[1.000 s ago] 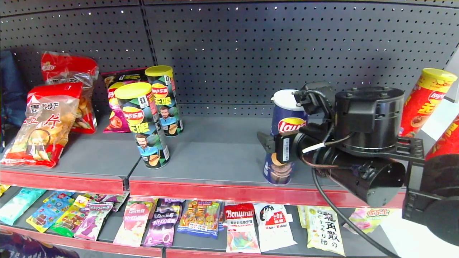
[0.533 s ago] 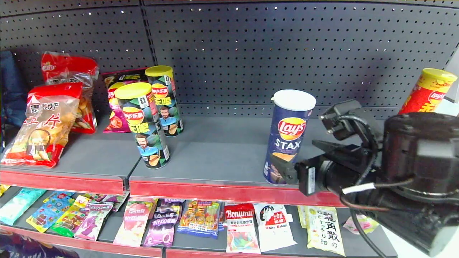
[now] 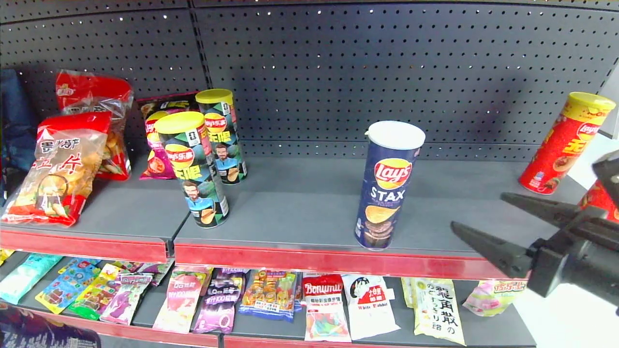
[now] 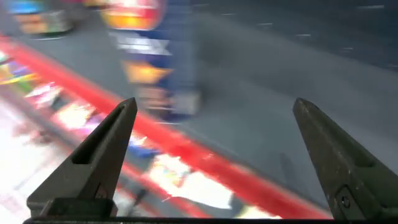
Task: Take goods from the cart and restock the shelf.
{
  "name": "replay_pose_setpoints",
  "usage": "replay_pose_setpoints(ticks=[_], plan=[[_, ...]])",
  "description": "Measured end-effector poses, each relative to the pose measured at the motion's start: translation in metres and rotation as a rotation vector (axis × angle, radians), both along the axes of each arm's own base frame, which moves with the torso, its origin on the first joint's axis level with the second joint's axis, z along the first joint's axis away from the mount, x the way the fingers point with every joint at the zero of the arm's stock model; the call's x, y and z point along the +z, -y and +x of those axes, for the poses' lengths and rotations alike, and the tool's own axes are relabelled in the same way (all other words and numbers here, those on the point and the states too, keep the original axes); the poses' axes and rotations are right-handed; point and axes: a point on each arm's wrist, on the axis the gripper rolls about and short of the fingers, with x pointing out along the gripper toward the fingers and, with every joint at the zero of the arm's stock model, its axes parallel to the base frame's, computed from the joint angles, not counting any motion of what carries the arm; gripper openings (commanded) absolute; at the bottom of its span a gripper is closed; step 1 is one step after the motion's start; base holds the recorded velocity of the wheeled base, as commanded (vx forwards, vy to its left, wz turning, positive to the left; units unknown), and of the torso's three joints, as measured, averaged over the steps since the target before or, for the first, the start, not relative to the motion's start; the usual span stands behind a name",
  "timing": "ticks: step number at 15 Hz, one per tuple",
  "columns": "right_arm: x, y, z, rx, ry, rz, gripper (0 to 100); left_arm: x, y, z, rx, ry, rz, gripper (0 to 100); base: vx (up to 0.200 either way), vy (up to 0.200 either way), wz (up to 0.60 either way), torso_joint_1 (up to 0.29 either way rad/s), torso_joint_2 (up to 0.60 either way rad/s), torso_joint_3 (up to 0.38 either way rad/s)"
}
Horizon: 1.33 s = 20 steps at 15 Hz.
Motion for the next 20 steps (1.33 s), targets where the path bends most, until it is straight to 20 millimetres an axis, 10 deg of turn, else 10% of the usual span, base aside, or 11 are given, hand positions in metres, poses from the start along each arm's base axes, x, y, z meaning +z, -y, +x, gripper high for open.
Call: replay_pose_setpoints(ticks=[5, 11, 20], plan=[[-0.012, 0.081, -0.044, -0.3, 0.066, -0.066, 100, 0.006, 0.0, 0.002, -0.012, 0.007, 0.0, 0, 0.0, 0.0, 0.0, 0.0, 0.0, 0.0], [-0.051, 0.078, -0.126, -0.317, 0.036, -0.15, 100, 0.011, 0.0, -0.002, -0.032, 0.038, -0.004, 0, 0.0, 0.0, -0.1, 0.0, 0.0, 0.001], [-0.068, 0.075, -0.149, -0.321, 0.104, -0.179, 100, 0.012, 0.0, -0.003, -0.038, 0.042, -0.005, 0, 0.0, 0.0, -0.47, 0.001, 0.0, 0.003]])
